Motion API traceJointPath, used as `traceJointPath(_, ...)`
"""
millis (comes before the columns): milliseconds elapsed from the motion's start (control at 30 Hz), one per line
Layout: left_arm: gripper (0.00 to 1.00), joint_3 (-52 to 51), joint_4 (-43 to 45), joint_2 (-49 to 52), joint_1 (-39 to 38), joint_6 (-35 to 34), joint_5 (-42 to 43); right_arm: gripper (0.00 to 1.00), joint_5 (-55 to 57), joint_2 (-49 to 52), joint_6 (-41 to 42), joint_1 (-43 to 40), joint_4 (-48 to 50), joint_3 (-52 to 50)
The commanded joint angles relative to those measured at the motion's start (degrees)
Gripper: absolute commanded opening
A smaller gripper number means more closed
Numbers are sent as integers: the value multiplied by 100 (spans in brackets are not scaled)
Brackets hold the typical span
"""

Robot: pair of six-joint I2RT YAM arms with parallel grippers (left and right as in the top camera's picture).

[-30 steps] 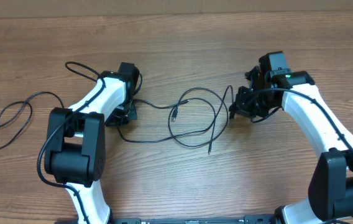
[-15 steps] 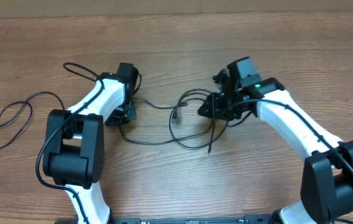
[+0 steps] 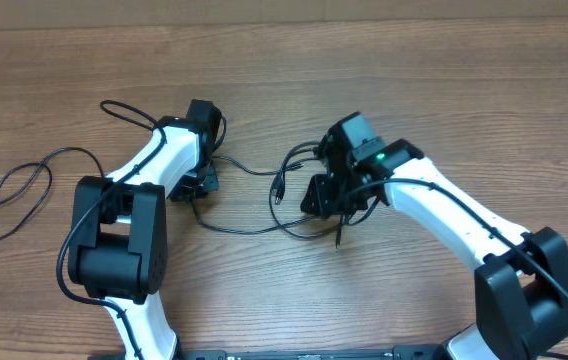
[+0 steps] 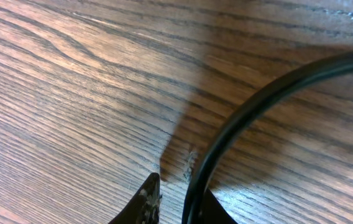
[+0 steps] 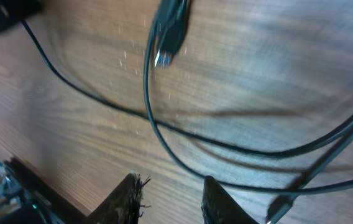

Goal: Untangle cables

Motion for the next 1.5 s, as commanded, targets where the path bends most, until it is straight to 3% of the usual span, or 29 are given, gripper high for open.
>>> traceJointPath(0,18,-227,162,323,13,-63,476,31,101,26,101,151,55,-267)
traceJointPath(333,19,-227,203,323,13,-61,623,39,682,26,1663,155,1014,-968)
traceJointPath(533,20,-227,256,323,13,-61,625,38,-243,26,1497,155,1897,-896)
traceJointPath(733,20,-227,282,323,13,-61,627,39,-98,31,1668,155,1364,-61)
traceJointPath(900,20,-227,280,323,13,-63,627,38,529,31,2009,155,953,621)
traceJointPath(1100,21,-227,280,323,13,-61,627,33,1971,212,2614,332,1419,649)
traceJointPath(1467,24,-227,275,323,13,-61,627,26,3189,1036,3246,835,2006,645)
